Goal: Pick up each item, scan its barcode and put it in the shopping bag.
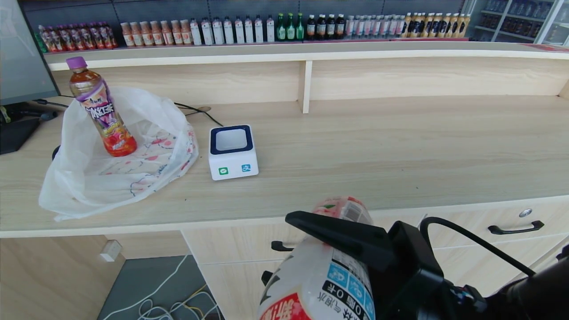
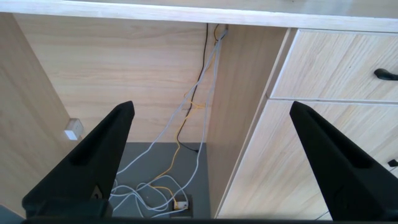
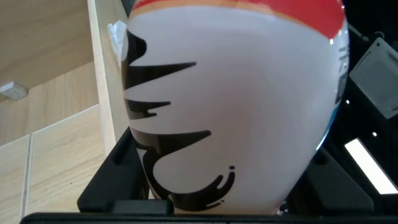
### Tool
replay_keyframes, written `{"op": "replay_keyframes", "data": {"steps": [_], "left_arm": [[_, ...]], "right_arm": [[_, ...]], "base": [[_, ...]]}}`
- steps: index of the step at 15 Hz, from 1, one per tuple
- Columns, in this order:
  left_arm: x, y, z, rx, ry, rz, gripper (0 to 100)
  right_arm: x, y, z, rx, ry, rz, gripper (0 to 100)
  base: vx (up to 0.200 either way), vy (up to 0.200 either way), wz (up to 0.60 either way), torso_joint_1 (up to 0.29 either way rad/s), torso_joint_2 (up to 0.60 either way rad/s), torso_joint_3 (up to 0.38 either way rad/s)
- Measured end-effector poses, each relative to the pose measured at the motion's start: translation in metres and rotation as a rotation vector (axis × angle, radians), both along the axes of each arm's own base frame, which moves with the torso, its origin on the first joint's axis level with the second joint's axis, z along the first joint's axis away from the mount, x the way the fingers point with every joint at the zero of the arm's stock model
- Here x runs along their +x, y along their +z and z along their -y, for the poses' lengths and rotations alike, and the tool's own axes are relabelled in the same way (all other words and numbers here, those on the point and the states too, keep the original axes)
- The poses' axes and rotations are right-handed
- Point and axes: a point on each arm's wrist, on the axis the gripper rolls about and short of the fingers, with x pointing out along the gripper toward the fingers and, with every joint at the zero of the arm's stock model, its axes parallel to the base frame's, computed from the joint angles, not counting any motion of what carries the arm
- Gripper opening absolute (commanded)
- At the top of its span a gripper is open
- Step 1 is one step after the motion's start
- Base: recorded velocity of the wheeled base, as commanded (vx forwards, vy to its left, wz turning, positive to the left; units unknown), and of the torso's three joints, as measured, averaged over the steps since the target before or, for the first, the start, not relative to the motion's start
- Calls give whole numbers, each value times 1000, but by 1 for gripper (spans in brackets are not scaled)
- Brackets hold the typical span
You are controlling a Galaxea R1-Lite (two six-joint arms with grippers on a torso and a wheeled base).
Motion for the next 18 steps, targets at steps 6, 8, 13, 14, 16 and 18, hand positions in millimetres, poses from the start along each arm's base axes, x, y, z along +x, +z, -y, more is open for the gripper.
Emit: {"op": "replay_keyframes", "data": {"steps": [6, 8, 13, 14, 16, 18], "left_arm": [[0, 0, 0, 0, 0, 0, 100], [0, 0, 0, 0, 0, 0, 100], [0, 0, 0, 0, 0, 0, 100], [0, 0, 0, 0, 0, 0, 100], [0, 0, 0, 0, 0, 0, 100], [0, 0, 0, 0, 0, 0, 100]], "right_arm": [[1, -1, -2, 0, 3, -10, 0], [2, -1, -2, 1, 5, -17, 0], [2, -3, -4, 8, 21, -62, 0], [2, -4, -5, 10, 30, -85, 0], [2, -7, -7, 13, 44, -124, 0], [2, -11, -10, 28, 76, -223, 0]], "base": [[0, 0, 0, 0, 0, 0], [0, 0, 0, 0, 0, 0], [0, 0, 0, 0, 0, 0], [0, 0, 0, 0, 0, 0], [0, 0, 0, 0, 0, 0], [0, 0, 0, 0, 0, 0]]}}
